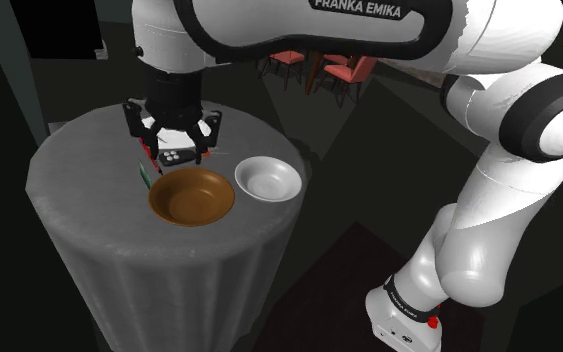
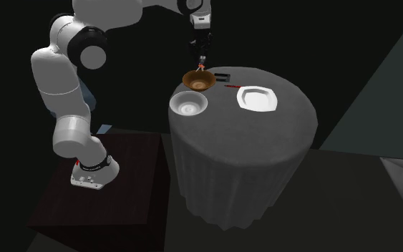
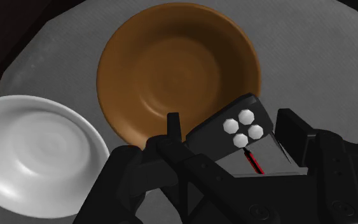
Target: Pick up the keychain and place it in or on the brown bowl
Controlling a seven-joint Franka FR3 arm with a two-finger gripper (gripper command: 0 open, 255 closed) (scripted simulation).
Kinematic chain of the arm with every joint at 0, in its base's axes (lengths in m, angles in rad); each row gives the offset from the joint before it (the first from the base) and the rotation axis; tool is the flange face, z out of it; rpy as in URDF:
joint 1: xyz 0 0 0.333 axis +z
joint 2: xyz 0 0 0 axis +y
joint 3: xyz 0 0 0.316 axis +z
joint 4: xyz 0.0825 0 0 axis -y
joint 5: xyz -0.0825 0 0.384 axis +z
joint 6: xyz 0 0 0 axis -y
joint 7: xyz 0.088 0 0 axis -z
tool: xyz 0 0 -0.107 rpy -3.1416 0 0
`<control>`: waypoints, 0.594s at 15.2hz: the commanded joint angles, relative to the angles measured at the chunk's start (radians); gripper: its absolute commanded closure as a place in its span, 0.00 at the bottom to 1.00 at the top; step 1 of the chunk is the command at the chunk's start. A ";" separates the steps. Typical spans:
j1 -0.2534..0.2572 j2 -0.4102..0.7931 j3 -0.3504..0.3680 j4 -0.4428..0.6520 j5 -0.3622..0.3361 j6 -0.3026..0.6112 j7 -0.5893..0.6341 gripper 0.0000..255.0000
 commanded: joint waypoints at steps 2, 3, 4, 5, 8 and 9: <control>0.016 0.003 0.009 -0.017 -0.003 0.018 0.030 1.00; 0.015 0.001 0.009 -0.033 -0.003 0.032 0.030 1.00; 0.014 0.000 0.009 -0.048 -0.002 0.046 0.030 1.00; 0.013 -0.001 0.008 -0.062 -0.002 0.060 0.030 1.00; 0.011 -0.002 0.007 -0.104 -0.002 0.101 0.031 1.00; 0.010 -0.002 0.007 -0.118 -0.002 0.114 0.032 1.00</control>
